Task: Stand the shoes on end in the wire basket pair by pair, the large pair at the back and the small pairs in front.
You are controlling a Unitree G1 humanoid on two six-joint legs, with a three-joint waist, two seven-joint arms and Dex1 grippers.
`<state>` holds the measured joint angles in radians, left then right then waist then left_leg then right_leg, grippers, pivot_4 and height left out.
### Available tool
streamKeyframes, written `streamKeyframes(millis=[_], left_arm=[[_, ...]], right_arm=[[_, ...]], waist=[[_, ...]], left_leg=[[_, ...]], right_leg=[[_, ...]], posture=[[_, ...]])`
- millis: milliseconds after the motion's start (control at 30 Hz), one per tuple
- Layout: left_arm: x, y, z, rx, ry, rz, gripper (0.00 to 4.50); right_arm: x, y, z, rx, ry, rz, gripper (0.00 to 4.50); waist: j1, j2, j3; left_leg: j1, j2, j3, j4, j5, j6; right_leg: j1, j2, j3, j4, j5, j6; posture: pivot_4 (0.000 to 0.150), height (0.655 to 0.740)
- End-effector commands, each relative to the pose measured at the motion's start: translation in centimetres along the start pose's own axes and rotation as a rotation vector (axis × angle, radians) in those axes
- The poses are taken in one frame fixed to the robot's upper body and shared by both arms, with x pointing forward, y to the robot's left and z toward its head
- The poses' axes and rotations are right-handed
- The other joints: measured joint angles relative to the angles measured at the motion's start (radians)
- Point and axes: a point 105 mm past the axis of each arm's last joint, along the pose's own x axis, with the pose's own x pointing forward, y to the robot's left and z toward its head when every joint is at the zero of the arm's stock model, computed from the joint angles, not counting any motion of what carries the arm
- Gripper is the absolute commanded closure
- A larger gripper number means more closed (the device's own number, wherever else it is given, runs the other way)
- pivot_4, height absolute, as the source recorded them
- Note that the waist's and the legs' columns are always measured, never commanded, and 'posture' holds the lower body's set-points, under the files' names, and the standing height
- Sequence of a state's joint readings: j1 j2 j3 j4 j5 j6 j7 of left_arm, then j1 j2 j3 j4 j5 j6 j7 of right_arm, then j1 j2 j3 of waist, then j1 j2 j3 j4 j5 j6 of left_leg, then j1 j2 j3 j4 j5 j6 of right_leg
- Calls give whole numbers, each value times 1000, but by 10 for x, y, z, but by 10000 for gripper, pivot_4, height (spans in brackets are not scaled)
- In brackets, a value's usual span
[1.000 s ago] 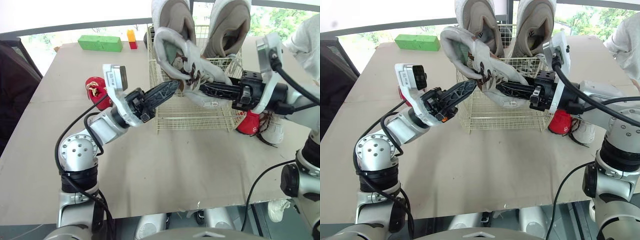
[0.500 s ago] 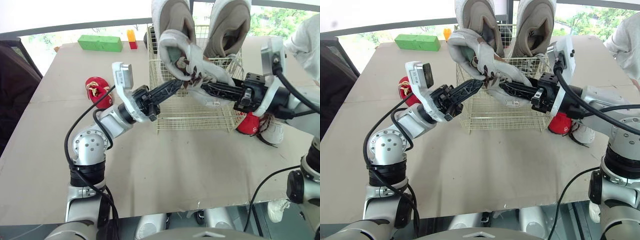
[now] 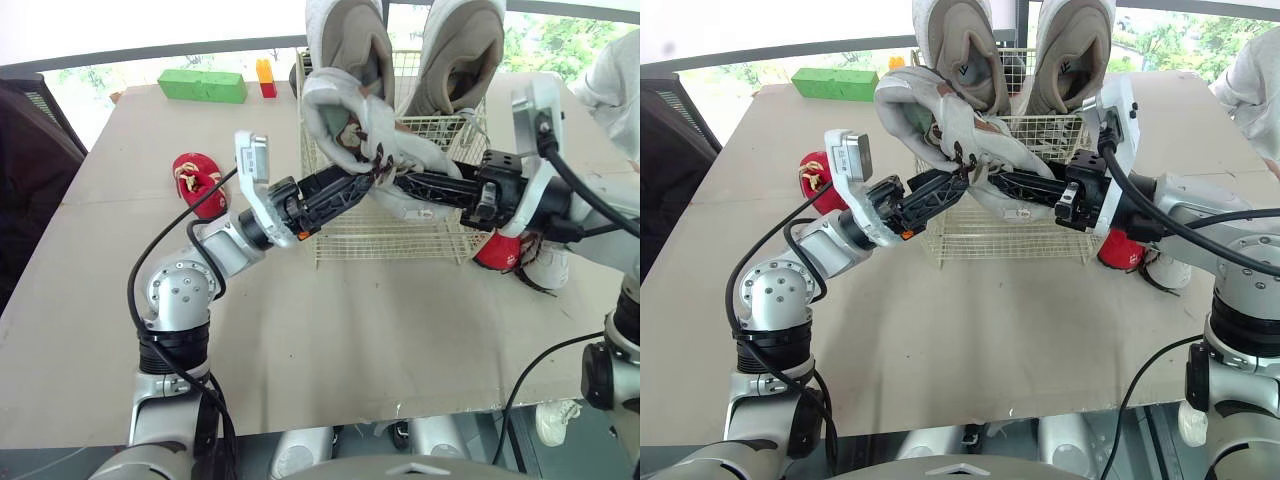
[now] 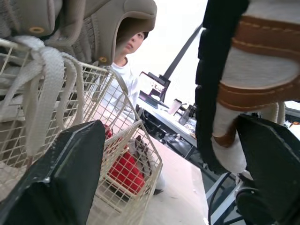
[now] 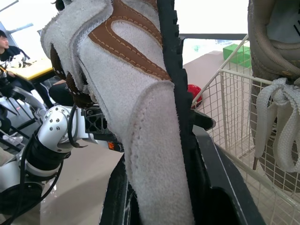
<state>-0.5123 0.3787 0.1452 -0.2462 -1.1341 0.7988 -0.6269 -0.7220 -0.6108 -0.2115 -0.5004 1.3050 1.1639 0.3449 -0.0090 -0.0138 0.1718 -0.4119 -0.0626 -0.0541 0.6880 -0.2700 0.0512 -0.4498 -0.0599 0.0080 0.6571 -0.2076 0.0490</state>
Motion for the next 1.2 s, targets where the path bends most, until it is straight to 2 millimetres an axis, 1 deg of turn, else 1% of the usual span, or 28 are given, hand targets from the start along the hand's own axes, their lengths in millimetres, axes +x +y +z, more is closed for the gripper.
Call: streamKeyframes(millis=[33, 100, 267, 467, 567, 667, 700, 733, 767, 833, 933, 1000, 1067, 1100, 1133, 1200], left_arm=[[7, -15, 11, 18, -45, -84, 0], [6, -21, 14, 3, -55, -130, 0], [3, -27, 20, 15, -71, -180, 0], [4, -27, 27, 28, -76, -189, 0], [4, -27, 28, 42, -70, -189, 7186], [4, -28, 28, 47, -66, -191, 22526], [5, -29, 27, 48, -64, -193, 26004], [5, -29, 27, 46, -62, -194, 31803], [5, -29, 27, 46, -63, -194, 36157], [5, -29, 27, 49, -64, -191, 40845], [6, -25, 30, 95, -71, -151, 41265], [5, -22, 38, 114, -89, -134, 41266], [2, -19, 51, 172, -102, -109, 41266], [1, -19, 56, 195, -106, -103, 41266], [0, -18, 63, 221, -109, -93, 41266], [-3, -17, 73, 285, -94, -82, 41266]], right_arm=[[1, 17, 2, -12, -10, 90, 43117], [0, 16, 0, -2, -5, 88, 43119], [-2, 14, -4, 27, 0, 76, 43131], [-3, 10, -8, 54, -5, 55, 43135], [-2, 8, -8, 63, -15, 47, 43135], [-2, 8, -7, 64, -19, 45, 43136], [-2, 8, -7, 63, -21, 47, 43136], [-1, 9, -7, 63, -22, 49, 43136], [-1, 9, -7, 63, -24, 49, 43136], [-1, 9, -6, 61, -26, 50, 43136], [-1, 7, -4, 32, -45, 26, 43137], [-1, 5, 0, -15, -81, 3, 43137], [-4, 10, 4, -120, -105, 1, 32795], [-6, 11, 3, -160, -105, -3, 29199], [-7, 10, 3, -204, -110, -33, 25239], [-12, 5, 4, -285, -126, -106, 15304]], waist=[[0, 0, 0], [-2, 0, 0], [-1, 0, 0], [-1, 0, 0], [-2, 0, 0], [-1, 0, 0], [-1, 0, 0], [-1, 0, 0], [-1, 0, 0], [-1, 0, 0], [-1, 0, 0], [-1, 0, 0], [0, 0, 0], [0, 0, 0], [1, 0, 0], [0, 0, 0]], left_leg=[[0, 0, 0, 0, 0, 0], [0, 0, 0, 0, 0, 0], [0, 0, 0, 0, 0, 0], [0, 0, 0, 0, 0, 0], [0, 0, 0, 0, 0, 0], [0, 0, 0, 0, 0, 0], [0, 0, 0, 0, 0, 0], [0, 0, 0, 0, 0, 0], [0, 0, 0, 0, 0, 0], [0, 0, 0, 0, 0, 0], [0, 0, 0, 0, 0, 0], [0, 0, 0, 0, 0, 0], [0, 0, 0, 0, 0, 0], [0, 0, 0, 0, 0, 0], [0, 0, 0, 0, 0, 0], [0, 0, 0, 0, 0, 0]], right_leg=[[0, 0, 0, 0, 0, 0], [0, 0, 0, 0, 0, 0], [0, 0, 0, 0, 0, 0], [0, 0, 0, 0, 0, 0], [0, 0, 0, 0, 0, 0], [0, 0, 0, 0, 0, 0], [0, 0, 0, 0, 0, 0], [0, 0, 0, 0, 0, 0], [0, 0, 0, 0, 0, 0], [0, 0, 0, 0, 0, 0], [0, 0, 0, 0, 0, 0], [0, 0, 0, 0, 0, 0], [0, 0, 0, 0, 0, 0], [0, 0, 0, 0, 0, 0], [0, 0, 0, -1, 0, 0], [0, 1, 0, -1, 0, 0]], posture=[[1500, 7400], [1500, 7400], [1500, 7400], [1500, 7400], [1500, 7400], [1500, 7400], [1500, 7400], [1500, 7400], [1500, 7400], [1500, 7400], [1500, 7400], [1500, 7400], [1500, 7400], [1500, 7400], [1500, 7400], [1500, 7400]])
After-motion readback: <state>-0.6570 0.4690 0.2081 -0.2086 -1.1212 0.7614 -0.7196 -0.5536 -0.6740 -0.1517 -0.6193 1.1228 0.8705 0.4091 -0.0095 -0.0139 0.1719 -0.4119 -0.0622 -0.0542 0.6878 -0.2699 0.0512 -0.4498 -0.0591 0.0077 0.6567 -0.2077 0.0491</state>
